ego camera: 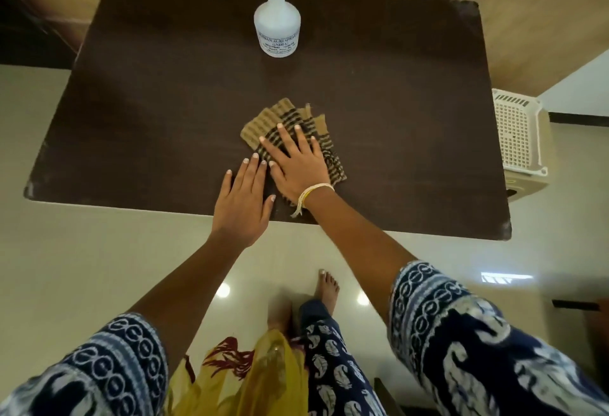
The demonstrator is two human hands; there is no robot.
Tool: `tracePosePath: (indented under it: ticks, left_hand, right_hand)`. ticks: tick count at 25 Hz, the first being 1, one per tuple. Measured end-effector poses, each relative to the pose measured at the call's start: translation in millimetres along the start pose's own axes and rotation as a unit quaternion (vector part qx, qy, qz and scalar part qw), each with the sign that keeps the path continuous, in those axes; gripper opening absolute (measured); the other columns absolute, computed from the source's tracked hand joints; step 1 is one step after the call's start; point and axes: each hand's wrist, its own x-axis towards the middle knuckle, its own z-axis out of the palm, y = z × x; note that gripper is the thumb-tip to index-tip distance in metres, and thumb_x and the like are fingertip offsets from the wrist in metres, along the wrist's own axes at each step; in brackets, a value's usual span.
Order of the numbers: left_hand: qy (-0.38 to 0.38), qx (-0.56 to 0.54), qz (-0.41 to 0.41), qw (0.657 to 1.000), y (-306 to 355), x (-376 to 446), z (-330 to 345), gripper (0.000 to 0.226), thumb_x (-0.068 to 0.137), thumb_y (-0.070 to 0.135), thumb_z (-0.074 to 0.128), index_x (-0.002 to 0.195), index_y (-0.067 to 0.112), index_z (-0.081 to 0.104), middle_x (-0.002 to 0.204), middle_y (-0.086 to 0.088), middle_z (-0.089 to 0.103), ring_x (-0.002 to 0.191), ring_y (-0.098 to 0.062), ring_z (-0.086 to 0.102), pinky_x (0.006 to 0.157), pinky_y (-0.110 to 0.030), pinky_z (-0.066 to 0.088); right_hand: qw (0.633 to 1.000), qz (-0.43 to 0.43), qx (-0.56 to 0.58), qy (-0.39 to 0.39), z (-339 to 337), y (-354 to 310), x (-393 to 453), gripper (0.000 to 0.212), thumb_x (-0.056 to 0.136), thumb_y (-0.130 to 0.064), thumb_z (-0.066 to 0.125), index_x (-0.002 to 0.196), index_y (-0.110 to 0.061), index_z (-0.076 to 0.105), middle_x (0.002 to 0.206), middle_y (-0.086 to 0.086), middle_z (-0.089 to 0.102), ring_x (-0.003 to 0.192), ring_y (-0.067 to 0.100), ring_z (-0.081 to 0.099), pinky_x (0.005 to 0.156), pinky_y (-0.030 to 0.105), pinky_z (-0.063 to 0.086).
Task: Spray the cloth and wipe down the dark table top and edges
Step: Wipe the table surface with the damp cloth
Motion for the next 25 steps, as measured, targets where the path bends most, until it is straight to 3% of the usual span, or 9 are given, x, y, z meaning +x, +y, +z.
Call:
tracePosePath:
  ticks: [2,3,10,14,16,19,21,23,25]
  left_hand:
    - [0.002,0.015,-0.001,1.000,2,13,-3,0.067,0.100,0.044,0.029,0.155,0.009,0.014,0.164,-0.010,0.014,0.151,-0.025,0.013,0.121,-0.047,0.012]
    - [0.002,0.018,0.000,1.000,6,22,-5,0.067,0.100,0.045,0.027,0.156,0.010,0.014,0.164,-0.010,0.014,0.151,-0.024,0.012,0.121,-0.047,0.011]
    - [0.000,-0.057,-0.006,0.998,66,114,-22,0.069,0.100,0.045,0.032,0.157,0.015,0.007,0.165,-0.004,0.002,0.152,-0.019,0.001,0.122,-0.050,0.008]
    - [0.000,-0.074,-0.018,0.997,74,154,-25,0.070,0.100,0.047,0.032,0.157,0.014,0.009,0.165,-0.005,0.003,0.152,-0.020,0.002,0.122,-0.049,0.009]
    - [0.008,-0.069,-0.033,0.997,70,165,-22,0.070,0.100,0.047,0.033,0.156,0.013,0.011,0.165,-0.006,0.004,0.152,-0.021,0.004,0.122,-0.049,0.009]
    - [0.033,-0.065,-0.058,0.996,62,168,-18,0.068,0.099,0.044,0.037,0.155,0.011,0.018,0.164,-0.009,0.012,0.152,-0.023,0.009,0.121,-0.053,0.009]
    - [0.045,-0.056,-0.066,0.995,56,171,-18,0.067,0.098,0.043,0.038,0.153,0.009,0.023,0.163,-0.012,0.016,0.151,-0.025,0.012,0.119,-0.056,0.009]
    - [0.053,-0.037,-0.060,0.996,46,179,-22,0.066,0.099,0.044,0.037,0.153,0.008,0.026,0.162,-0.012,0.018,0.151,-0.025,0.014,0.119,-0.057,0.010]
    - [0.054,-0.037,-0.061,0.996,34,195,-29,0.066,0.099,0.045,0.034,0.153,0.009,0.025,0.163,-0.012,0.017,0.151,-0.025,0.014,0.119,-0.057,0.010]
  right_hand:
    - [0.997,-0.071,-0.017,0.000,-5,35,12,0.054,0.096,-0.046,0.027,0.150,-0.044,0.025,0.162,-0.003,0.019,0.149,0.028,0.017,0.117,0.050,0.021]
    - [0.998,-0.056,-0.021,0.012,-9,60,18,0.055,0.094,-0.047,0.027,0.149,-0.044,0.027,0.161,-0.003,0.022,0.148,0.028,0.020,0.115,0.050,0.023]
    - [0.952,0.300,0.051,0.046,-59,245,30,0.056,0.098,-0.047,0.029,0.152,-0.042,0.016,0.164,-0.002,0.008,0.150,0.028,0.006,0.119,0.055,0.007]
    - [0.915,0.395,0.055,0.069,-60,221,69,0.059,0.099,-0.045,0.026,0.155,-0.033,0.013,0.164,0.008,0.003,0.149,0.037,0.001,0.120,0.052,0.006]
    - [0.940,0.330,0.067,0.060,-62,178,106,0.059,0.098,-0.045,0.027,0.155,-0.033,0.013,0.164,0.008,0.003,0.149,0.038,0.001,0.120,0.052,0.004]
    - [0.995,0.088,0.019,0.035,-49,112,133,0.058,0.097,-0.045,0.030,0.153,-0.035,0.019,0.164,0.005,0.008,0.150,0.036,0.004,0.120,0.052,0.007]
    - [0.999,-0.034,-0.002,0.003,-47,111,141,0.056,0.097,-0.045,0.031,0.152,-0.037,0.024,0.163,0.003,0.015,0.149,0.033,0.010,0.119,0.050,0.014]
    - [0.998,-0.061,-0.022,0.019,-53,146,155,0.057,0.095,-0.046,0.029,0.151,-0.039,0.026,0.162,0.002,0.020,0.149,0.030,0.017,0.116,0.048,0.021]
    - [0.998,0.020,-0.019,0.053,-63,194,170,0.061,0.091,-0.048,0.024,0.151,-0.037,0.027,0.161,0.004,0.021,0.148,0.032,0.020,0.117,0.050,0.023]
